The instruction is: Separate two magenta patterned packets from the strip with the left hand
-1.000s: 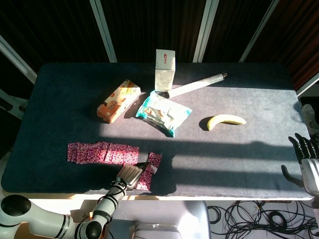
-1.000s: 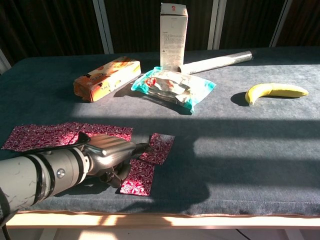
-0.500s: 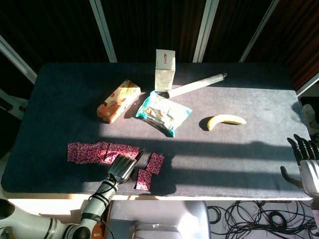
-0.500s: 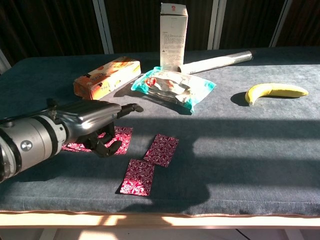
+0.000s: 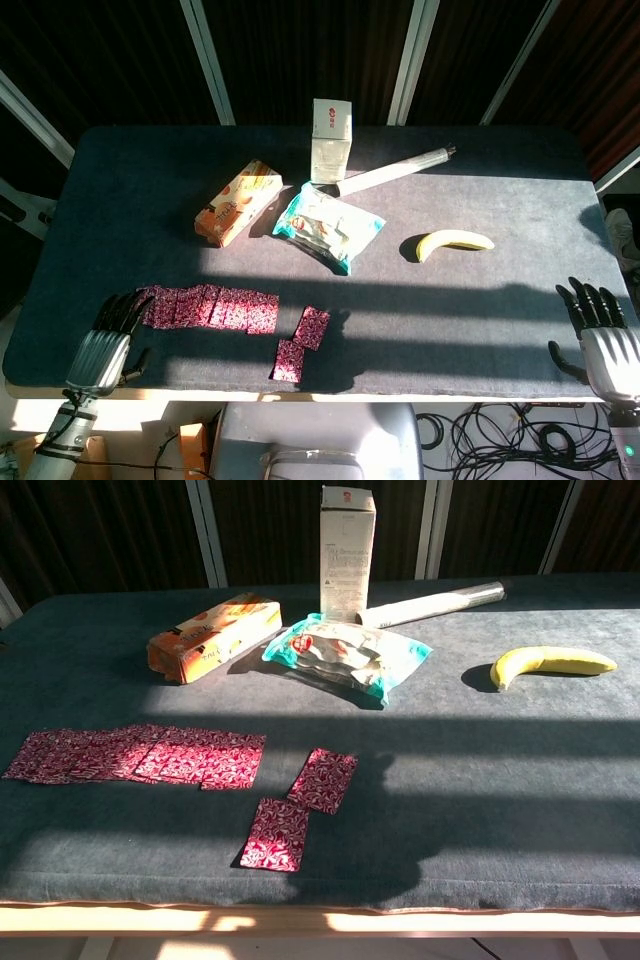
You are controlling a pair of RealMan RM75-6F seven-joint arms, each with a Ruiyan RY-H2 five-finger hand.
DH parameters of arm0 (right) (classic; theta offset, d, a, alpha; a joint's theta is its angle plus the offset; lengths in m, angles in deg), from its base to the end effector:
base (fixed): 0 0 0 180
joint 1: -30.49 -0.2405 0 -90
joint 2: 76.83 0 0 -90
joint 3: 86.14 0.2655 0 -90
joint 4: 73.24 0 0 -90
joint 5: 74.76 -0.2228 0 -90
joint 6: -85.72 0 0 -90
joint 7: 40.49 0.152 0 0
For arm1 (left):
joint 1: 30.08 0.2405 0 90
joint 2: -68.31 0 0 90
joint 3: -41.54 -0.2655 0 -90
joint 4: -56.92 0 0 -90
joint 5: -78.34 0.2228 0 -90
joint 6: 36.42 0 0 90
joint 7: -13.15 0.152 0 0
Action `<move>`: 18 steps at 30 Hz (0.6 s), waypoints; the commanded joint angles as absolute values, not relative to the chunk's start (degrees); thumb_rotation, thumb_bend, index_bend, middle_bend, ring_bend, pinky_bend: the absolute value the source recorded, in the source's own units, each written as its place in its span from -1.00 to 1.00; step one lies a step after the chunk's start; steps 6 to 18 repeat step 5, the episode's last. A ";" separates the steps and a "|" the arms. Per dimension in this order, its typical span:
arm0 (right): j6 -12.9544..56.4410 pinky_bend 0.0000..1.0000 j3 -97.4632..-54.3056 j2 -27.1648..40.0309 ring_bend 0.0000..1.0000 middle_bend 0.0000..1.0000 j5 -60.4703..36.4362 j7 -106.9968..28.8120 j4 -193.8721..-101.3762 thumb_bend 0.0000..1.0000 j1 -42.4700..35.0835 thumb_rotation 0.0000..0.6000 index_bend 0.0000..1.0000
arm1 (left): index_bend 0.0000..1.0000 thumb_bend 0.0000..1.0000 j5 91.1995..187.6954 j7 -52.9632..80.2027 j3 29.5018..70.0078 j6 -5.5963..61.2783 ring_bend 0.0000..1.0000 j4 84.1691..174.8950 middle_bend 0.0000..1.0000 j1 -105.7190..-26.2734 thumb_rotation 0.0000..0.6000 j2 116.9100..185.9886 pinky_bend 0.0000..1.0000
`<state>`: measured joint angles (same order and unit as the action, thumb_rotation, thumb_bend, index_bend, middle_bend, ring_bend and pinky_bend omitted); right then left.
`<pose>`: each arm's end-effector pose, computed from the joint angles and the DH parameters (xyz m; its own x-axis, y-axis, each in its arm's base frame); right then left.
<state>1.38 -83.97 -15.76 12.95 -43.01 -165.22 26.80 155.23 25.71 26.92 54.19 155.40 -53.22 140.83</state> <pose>-0.3317 -0.1818 0.1649 0.4907 -0.0309 0.8708 -0.8713 -0.0202 0.4903 -0.2702 0.2098 0.0785 0.4370 0.1281 0.8903 0.8943 -0.1674 -0.4149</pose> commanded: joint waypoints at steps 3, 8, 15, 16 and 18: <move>1.80 -0.97 -84.27 -15.01 -1.00 -1.00 13.35 -44.72 -165.64 -0.38 26.52 1.00 -1.00 | -1.00 -0.16 161.77 18.52 25.28 59.39 -1.00 148.28 -1.00 -45.37 1.00 138.23 -1.00; 1.88 -0.97 -84.36 -14.87 -1.00 -1.00 13.43 -45.05 -165.70 -0.38 26.48 1.00 -1.00 | -1.00 -0.17 162.34 18.29 25.81 58.55 -1.00 148.63 -1.00 -45.03 1.00 137.60 -1.00; 1.88 -0.97 -84.36 -14.87 -1.00 -1.00 13.43 -45.05 -165.70 -0.38 26.48 1.00 -1.00 | -1.00 -0.17 162.34 18.29 25.81 58.55 -1.00 148.63 -1.00 -45.03 1.00 137.60 -1.00; 1.88 -0.97 -84.36 -14.87 -1.00 -1.00 13.43 -45.05 -165.70 -0.38 26.48 1.00 -1.00 | -1.00 -0.17 162.34 18.29 25.81 58.55 -1.00 148.63 -1.00 -45.03 1.00 137.60 -1.00; 1.88 -0.97 -84.36 -14.87 -1.00 -1.00 13.43 -45.05 -165.70 -0.38 26.48 1.00 -1.00 | -1.00 -0.17 162.34 18.29 25.81 58.55 -1.00 148.63 -1.00 -45.03 1.00 137.60 -1.00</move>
